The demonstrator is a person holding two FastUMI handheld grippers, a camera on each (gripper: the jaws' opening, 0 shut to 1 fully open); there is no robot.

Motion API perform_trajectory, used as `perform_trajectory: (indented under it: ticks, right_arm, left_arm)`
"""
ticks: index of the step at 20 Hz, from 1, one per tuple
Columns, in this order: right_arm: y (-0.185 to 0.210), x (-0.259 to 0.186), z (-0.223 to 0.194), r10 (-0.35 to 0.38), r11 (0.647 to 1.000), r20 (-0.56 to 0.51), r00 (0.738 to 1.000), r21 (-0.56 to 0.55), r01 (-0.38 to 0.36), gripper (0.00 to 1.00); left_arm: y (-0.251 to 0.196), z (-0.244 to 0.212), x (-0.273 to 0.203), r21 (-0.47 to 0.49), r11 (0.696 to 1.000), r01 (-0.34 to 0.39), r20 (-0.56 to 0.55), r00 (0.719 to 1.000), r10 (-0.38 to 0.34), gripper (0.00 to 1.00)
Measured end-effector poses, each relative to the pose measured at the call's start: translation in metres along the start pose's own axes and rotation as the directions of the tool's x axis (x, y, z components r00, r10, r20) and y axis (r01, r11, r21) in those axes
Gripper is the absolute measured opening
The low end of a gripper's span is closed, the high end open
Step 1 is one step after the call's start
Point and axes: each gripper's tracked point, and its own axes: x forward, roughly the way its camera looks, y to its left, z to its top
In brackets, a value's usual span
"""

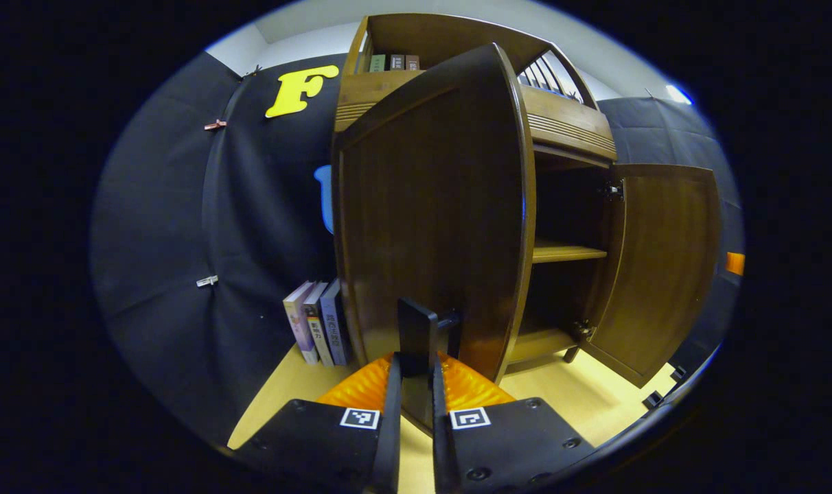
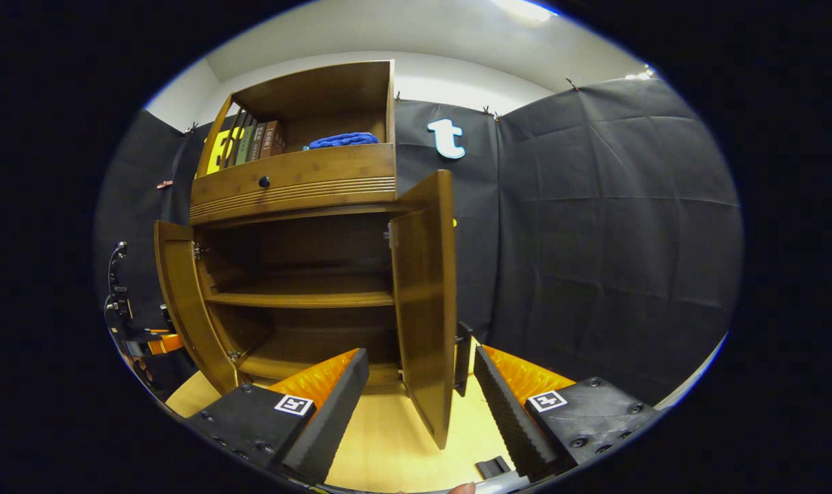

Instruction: Open the right door of the double-door shoe cabinet with the right hand, and open the left door with the left hand.

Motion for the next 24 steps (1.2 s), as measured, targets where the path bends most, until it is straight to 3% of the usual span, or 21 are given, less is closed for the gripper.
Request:
perform_trajectory:
  ticks: [9, 17, 24]
  right_arm:
    - [0.038, -0.003, -0.006, 0.068, 0.998, -0.01, 0.998, -0.007, -0.068, 0.98]
    - [0.055, 0.003, 0.0, 0.11, 0.994, -0.001, 0.994, -0.024, -0.11, 0.98]
    - [0.075, 0.006, -0.009, 0.146, 0.988, -0.018, 0.989, -0.039, -0.146, 0.98]
  left_arm:
    - [0.076, -0.005, -0.024, -0.004, 0.989, -0.15, 0.005, 0.989, 0.15, 0.08]
    - [0.105, -0.005, -0.031, -0.086, 0.991, -0.1, 0.016, 0.995, 0.102, 0.05]
    - [0.106, 0.002, -0.051, 0.047, 0.991, -0.129, 0.07, 0.99, 0.125, 0.05]
